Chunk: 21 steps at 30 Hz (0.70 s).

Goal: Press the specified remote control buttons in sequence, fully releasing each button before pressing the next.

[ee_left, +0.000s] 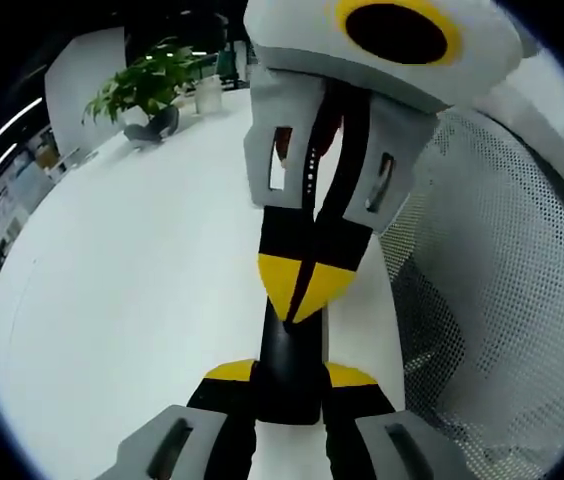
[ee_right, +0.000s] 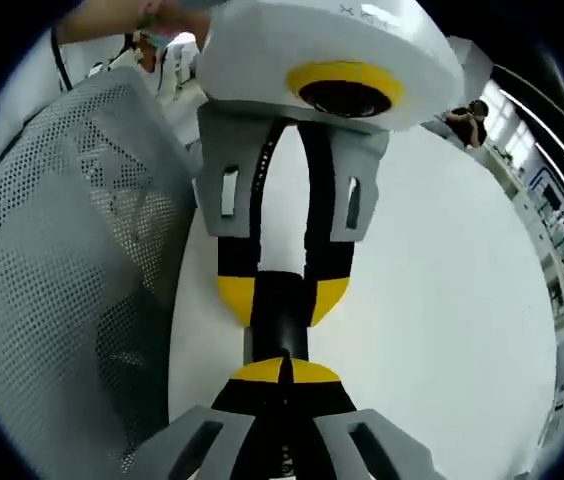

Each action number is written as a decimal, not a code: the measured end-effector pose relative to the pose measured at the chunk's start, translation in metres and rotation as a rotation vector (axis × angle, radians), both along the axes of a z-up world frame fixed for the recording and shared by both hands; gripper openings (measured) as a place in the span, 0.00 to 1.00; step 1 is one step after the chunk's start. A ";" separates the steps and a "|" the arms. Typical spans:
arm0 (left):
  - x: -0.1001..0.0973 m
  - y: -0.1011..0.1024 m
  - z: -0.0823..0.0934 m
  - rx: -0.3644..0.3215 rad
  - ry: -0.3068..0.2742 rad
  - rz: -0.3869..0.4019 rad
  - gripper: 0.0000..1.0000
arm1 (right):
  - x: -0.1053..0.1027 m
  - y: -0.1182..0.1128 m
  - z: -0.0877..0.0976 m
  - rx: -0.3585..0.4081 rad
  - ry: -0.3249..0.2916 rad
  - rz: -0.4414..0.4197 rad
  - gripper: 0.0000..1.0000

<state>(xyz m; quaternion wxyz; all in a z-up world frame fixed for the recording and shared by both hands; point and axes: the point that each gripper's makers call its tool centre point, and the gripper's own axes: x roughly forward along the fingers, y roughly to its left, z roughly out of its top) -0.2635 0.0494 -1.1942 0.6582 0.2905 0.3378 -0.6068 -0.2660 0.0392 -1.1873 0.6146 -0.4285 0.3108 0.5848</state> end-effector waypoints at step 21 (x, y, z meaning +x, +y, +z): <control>0.000 -0.001 0.000 -0.007 -0.004 0.014 0.23 | 0.001 -0.001 0.002 0.049 0.083 -0.063 0.00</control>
